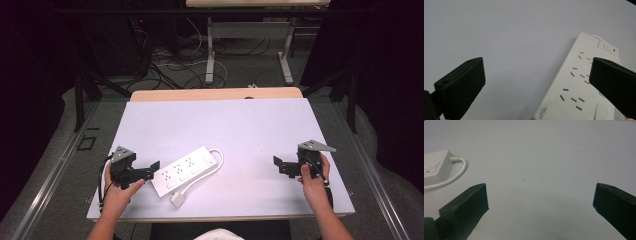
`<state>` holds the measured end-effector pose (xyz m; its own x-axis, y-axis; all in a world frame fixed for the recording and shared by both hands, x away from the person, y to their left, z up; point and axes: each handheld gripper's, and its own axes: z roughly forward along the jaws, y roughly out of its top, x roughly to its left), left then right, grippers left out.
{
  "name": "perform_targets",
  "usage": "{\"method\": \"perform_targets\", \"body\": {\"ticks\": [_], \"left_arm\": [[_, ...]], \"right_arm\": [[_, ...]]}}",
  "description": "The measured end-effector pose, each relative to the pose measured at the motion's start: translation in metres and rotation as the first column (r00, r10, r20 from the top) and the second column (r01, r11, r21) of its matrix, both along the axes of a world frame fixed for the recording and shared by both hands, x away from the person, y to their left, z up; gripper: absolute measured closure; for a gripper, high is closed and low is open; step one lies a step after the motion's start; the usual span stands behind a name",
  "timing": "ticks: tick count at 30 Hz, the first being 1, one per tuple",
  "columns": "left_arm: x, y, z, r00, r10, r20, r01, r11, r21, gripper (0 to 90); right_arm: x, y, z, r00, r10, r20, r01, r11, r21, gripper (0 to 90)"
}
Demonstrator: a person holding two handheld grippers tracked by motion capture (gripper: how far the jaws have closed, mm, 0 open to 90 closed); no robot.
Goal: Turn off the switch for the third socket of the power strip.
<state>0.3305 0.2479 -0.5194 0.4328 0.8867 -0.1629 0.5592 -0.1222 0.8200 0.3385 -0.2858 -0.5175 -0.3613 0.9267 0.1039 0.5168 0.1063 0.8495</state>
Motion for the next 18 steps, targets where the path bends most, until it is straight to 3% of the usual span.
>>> {"method": "perform_targets", "body": {"ticks": [14,18], "left_arm": [[0.002,0.002,0.001,1.0000,0.008,0.002,-0.008,0.9999,0.014,0.8],[0.001,0.001,0.004,0.9999,0.011,0.007,-0.011,0.9999,0.013,1.3]], "right_arm": [[0.002,-0.012,-0.009,1.0000,-0.008,-0.003,0.008,1.000,0.010,0.0],[0.003,-0.011,-0.011,0.9992,-0.039,0.002,0.039,0.999,0.025,0.0]]}}
